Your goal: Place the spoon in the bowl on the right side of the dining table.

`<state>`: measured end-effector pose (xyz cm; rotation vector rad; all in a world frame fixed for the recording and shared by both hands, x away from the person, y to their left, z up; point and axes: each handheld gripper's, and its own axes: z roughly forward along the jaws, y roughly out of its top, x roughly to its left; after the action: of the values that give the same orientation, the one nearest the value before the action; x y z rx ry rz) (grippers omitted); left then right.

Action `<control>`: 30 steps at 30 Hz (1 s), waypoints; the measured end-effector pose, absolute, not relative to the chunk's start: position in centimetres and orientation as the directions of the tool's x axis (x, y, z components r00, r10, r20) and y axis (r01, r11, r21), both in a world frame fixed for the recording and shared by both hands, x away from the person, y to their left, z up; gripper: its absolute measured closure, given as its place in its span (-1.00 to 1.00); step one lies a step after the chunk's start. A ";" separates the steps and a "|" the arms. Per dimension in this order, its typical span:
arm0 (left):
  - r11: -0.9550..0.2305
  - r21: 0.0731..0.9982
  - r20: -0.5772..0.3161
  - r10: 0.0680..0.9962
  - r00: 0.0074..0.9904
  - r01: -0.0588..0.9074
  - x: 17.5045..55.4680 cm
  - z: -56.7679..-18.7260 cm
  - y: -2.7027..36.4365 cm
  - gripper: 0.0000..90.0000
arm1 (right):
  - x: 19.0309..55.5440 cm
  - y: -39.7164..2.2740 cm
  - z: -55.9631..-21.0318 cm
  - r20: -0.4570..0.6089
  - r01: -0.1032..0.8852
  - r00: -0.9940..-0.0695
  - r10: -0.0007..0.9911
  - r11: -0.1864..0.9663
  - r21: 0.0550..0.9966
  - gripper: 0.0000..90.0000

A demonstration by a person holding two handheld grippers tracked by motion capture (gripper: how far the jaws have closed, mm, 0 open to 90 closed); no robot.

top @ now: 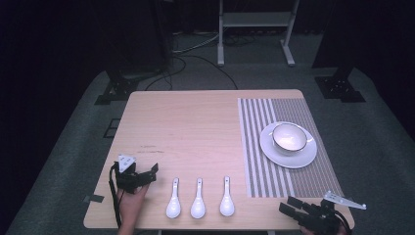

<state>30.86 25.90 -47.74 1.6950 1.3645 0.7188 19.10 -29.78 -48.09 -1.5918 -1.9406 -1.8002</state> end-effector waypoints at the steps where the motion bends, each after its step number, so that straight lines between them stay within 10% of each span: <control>1: -0.070 0.866 -0.063 0.967 0.247 0.496 30.9 -47.7 25.9 -0.93 | 19.2 -29.7 -48.1 0.634 0.680 -0.467 0.617 -0.208 0.703 -0.38; 30: -0.064 0.865 -0.075 0.964 0.254 0.499 31.0 -47.7 26.0 -0.93 | 22.8 -24.5 -45.4 0.622 0.715 -0.527 0.579 -0.094 0.693 -0.38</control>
<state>30.96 26.00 -47.75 1.6909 1.3634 0.7023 22.77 -24.49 -45.40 -1.4602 -2.0281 -1.6957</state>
